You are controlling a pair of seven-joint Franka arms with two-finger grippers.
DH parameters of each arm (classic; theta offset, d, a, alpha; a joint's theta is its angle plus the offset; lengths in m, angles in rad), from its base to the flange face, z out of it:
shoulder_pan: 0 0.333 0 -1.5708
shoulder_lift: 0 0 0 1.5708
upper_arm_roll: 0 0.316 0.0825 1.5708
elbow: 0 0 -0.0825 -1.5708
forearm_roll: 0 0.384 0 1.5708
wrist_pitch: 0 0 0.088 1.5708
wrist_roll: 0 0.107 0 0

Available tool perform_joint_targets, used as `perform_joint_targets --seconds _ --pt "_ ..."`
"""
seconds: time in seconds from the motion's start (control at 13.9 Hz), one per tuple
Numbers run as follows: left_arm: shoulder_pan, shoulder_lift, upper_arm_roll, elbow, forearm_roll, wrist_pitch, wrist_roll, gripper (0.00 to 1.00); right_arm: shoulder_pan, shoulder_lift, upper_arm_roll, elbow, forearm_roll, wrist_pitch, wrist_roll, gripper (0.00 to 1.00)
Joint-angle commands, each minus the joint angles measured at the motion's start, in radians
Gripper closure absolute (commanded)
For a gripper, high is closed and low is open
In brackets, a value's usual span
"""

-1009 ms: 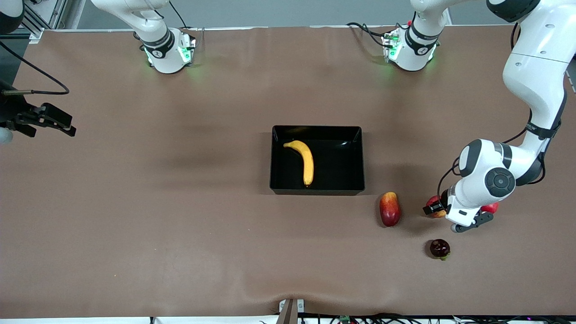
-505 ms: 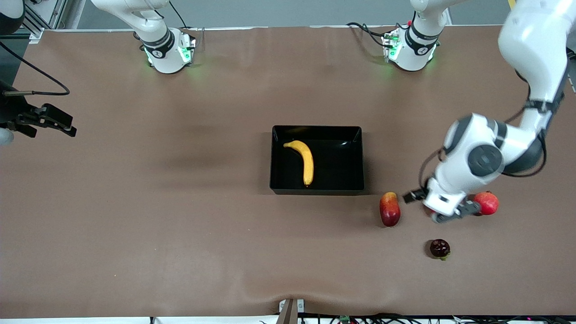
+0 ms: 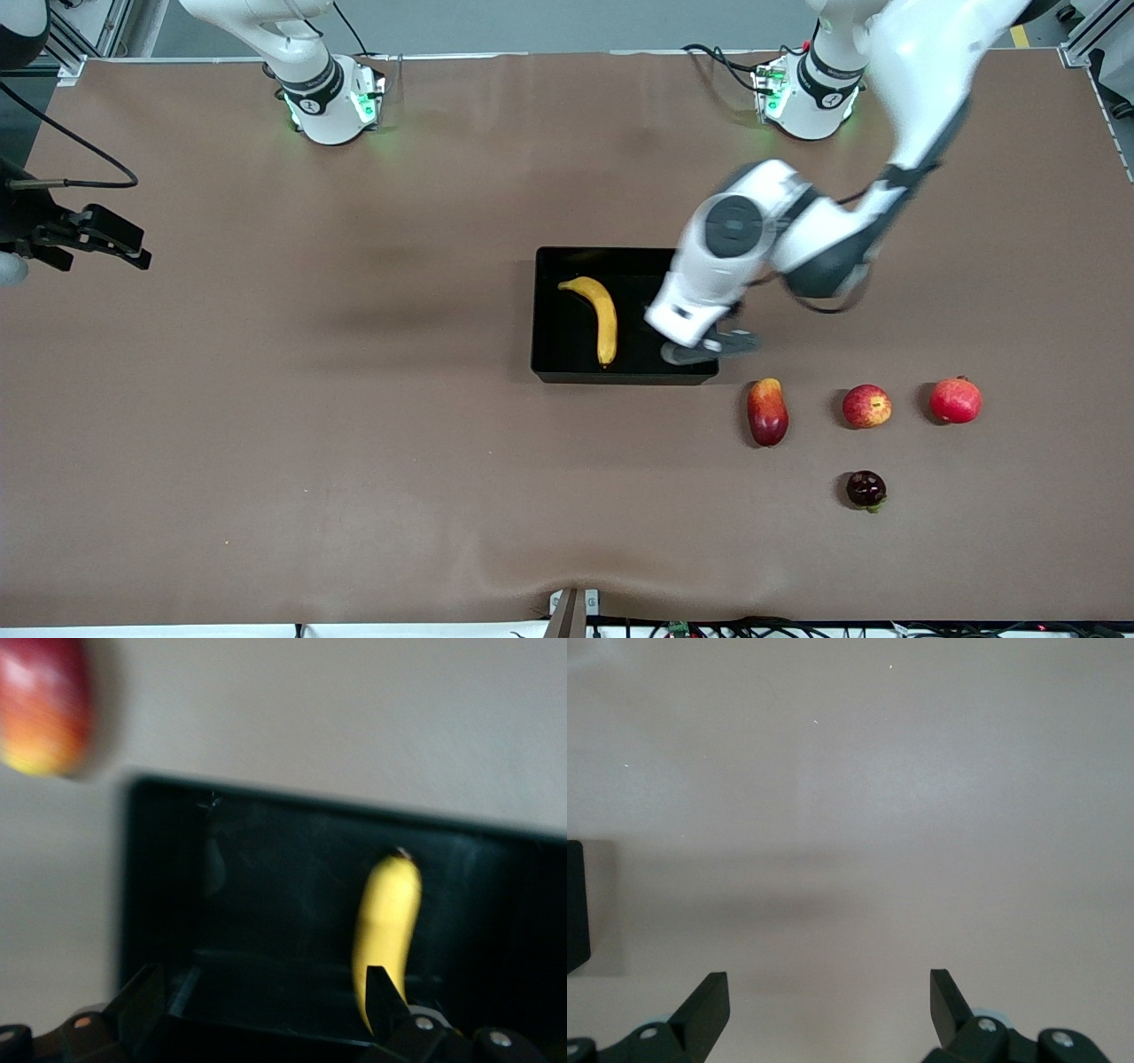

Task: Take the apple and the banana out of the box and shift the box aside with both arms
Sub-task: 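Reach the left gripper back into the box over the banana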

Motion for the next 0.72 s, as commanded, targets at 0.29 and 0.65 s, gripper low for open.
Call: perform_joint_targets --seconds 0.29,0.65 --pt "-0.325 0.166 0.220 0.121 0.035 0.094 -0.134 0.00 0.012 0.004 -0.002 0.012 -0.011 -0.008 -0.001 0.00" --pt "-0.355 0.215 0.226 0.119 0.043 0.165 -0.196 0.00 0.012 0.007 -0.002 0.012 -0.012 -0.008 -0.001 0.00"
